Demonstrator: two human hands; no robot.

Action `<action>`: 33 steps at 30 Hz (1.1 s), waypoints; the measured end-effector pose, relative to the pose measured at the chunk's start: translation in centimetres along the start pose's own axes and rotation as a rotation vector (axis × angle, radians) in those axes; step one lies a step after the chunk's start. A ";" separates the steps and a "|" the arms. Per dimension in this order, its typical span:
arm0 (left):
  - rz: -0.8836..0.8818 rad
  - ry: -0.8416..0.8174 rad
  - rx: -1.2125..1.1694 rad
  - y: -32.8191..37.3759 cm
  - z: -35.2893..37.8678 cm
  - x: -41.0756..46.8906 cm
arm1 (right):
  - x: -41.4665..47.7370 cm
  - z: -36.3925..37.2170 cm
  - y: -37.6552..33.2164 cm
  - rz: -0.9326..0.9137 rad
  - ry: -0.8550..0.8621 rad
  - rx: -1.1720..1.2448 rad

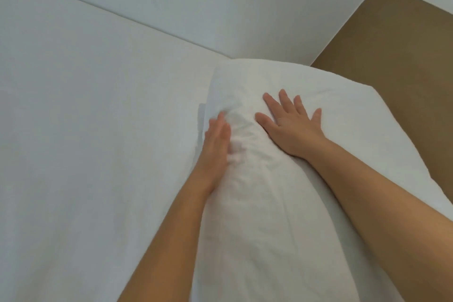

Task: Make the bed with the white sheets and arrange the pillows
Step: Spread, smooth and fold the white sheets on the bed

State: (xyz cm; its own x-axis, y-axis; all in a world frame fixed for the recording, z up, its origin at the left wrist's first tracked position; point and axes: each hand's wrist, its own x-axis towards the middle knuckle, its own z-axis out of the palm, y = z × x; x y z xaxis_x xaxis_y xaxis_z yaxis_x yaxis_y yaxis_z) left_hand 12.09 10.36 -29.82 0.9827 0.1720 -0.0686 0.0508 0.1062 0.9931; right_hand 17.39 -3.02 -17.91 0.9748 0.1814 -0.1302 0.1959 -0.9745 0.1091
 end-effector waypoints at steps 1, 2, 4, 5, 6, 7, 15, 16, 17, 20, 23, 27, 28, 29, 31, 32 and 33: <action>0.023 0.104 -0.008 -0.8 -1.3 -0.4 | -0.9 0.0 0.3 0.000 -0.003 -0.003; 0.030 0.225 0.014 -1.3 -1.9 -1.3 | -1.7 0.1 0.4 -0.002 -0.008 -0.010; 0.013 0.290 0.107 -1.7 -1.0 -3.4 | -3.0 0.4 0.3 -0.006 -0.013 -0.021; -0.008 0.199 0.194 -1.8 1.2 -4.0 | -3.4 0.5 0.2 -0.004 -0.009 -0.023; -0.055 0.046 0.274 -1.7 2.7 -4.7 | -3.9 0.5 0.2 0.002 -0.004 -0.027; -0.108 -0.059 0.236 -1.2 3.2 -4.8 | -4.3 0.3 0.3 0.011 -0.002 -0.028; -0.004 0.145 0.115 -2.4 1.1 -9.9 | -7.2 0.9 0.3 0.004 0.004 -0.027; -0.027 -0.017 0.202 -2.2 2.4 -10.9 | -7.5 0.9 0.2 0.014 0.007 -0.026; -0.013 -0.078 0.183 -1.9 2.6 -11.0 | -7.8 0.8 0.4 0.022 0.008 -0.021; 0.037 0.222 -0.040 -3.0 -1.2 -10.4 | -9.1 0.8 0.8 0.001 0.008 -0.018; 0.018 0.152 0.062 -3.3 -0.6 -12.6 | -10.3 1.4 0.7 -0.015 0.028 -0.033; -0.016 -0.087 0.184 -1.5 2.6 -12.1 | -10.5 1.2 1.7 0.004 0.040 -0.016; 0.001 -0.063 0.153 -1.3 2.2 -10.5 | -10.1 0.8 2.3 0.026 0.040 -0.012; 0.001 -0.062 0.125 -1.2 1.9 -8.9 | -9.6 0.5 3.0 0.055 0.039 -0.008; -0.013 -0.123 0.092 -0.7 2.1 -6.1 | -8.3 0.5 3.9 0.116 0.037 0.013; -0.009 -0.141 0.110 -0.4 2.7 -4.9 | -7.6 0.9 4.3 0.134 0.039 0.030; -0.013 -0.156 0.135 -0.1 3.4 -3.9 | -6.9 1.7 4.6 0.144 0.041 0.043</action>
State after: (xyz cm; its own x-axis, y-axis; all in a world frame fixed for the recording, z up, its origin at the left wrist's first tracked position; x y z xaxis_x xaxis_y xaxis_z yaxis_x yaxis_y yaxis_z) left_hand 8.83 6.30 -29.27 0.9969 0.0162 -0.0764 0.0768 -0.0262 0.9967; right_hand 11.40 -8.99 -18.14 0.9961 0.0441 -0.0763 0.0503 -0.9954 0.0810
